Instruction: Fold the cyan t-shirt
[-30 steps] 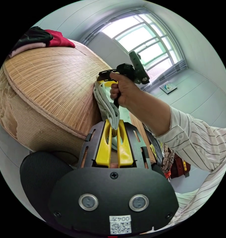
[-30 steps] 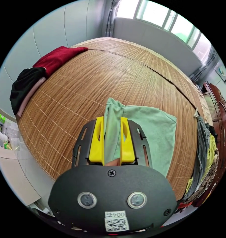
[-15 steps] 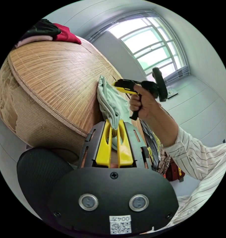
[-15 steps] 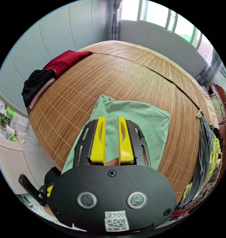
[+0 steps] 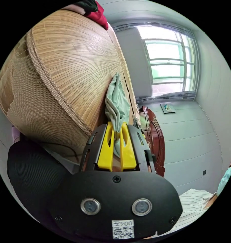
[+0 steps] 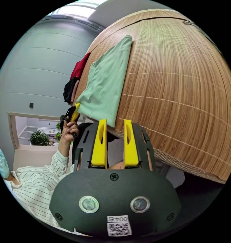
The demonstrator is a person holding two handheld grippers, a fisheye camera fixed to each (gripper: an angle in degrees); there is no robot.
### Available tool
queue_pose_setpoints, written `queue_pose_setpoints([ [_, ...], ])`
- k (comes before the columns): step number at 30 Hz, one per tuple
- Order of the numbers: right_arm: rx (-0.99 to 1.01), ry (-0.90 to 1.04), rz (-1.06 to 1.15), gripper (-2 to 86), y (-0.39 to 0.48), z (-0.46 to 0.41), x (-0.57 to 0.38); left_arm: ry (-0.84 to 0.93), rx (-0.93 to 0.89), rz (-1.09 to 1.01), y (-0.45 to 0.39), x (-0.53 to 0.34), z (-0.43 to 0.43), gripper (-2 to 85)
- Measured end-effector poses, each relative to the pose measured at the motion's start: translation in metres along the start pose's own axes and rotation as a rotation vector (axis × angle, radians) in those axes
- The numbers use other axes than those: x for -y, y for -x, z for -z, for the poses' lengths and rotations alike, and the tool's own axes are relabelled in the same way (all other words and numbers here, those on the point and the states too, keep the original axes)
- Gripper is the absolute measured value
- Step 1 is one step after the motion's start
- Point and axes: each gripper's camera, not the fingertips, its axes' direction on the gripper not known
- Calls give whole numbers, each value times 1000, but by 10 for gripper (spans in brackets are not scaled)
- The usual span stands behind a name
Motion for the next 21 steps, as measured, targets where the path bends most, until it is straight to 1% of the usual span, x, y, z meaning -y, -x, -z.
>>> queue_pose_setpoints([
  [2,52,11,-29,87,-16,0,-2,13,2,15,-1,7,1,62],
  [7,77,60,-52,20,-49,-1,7,18,60,73,-9,17,12,96],
  [11,186,2,-69,5,-52,21,5,-15,79,75,-37,1,26,122],
  [13,203,-5,-83,2,-52,32,5,-30,47,88,-48,-10,25,127],
  [15,206,-17,-93,0,-54,38,4,-26,-44,139,-54,-29,13,130],
  [17,225,-26,-97,-1,-58,44,4,-20,-52,162,-58,-44,0,131],
  [19,233,-34,-102,-2,-64,50,3,21,-89,165,-60,-55,-23,131],
  [21,241,-36,-99,-2,-70,53,0,81,-200,212,-53,-58,-62,132],
])
